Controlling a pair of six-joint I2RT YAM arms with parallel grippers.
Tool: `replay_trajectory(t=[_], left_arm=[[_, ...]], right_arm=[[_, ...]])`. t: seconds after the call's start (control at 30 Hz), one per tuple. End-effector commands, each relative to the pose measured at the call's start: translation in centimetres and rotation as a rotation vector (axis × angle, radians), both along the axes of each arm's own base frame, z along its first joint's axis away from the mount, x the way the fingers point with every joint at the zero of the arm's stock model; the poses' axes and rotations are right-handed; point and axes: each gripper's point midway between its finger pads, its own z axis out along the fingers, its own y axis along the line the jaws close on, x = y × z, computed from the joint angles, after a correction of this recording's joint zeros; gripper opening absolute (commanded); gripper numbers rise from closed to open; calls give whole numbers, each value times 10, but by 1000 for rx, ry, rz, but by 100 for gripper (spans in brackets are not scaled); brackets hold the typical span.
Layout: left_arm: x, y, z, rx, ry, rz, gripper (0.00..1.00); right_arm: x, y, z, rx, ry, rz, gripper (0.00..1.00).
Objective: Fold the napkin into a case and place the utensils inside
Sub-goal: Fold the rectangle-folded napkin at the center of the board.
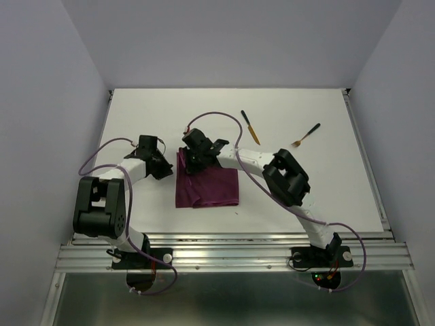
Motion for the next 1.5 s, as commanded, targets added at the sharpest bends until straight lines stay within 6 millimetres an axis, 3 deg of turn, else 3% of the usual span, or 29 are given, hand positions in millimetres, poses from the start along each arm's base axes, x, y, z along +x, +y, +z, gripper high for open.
replay_trajectory(t=[0.0, 0.3, 1.47], left_arm=[[-9, -13, -17, -64, 24, -49, 0], [-15, -23, -33, -100, 57, -86, 0], [-15, -24, -34, -103, 60, -81, 0]], right_arm=[[4, 12, 47, 84, -86, 10, 1], [6, 15, 59, 106, -98, 8, 1], [2, 34, 71, 159, -87, 46, 1]])
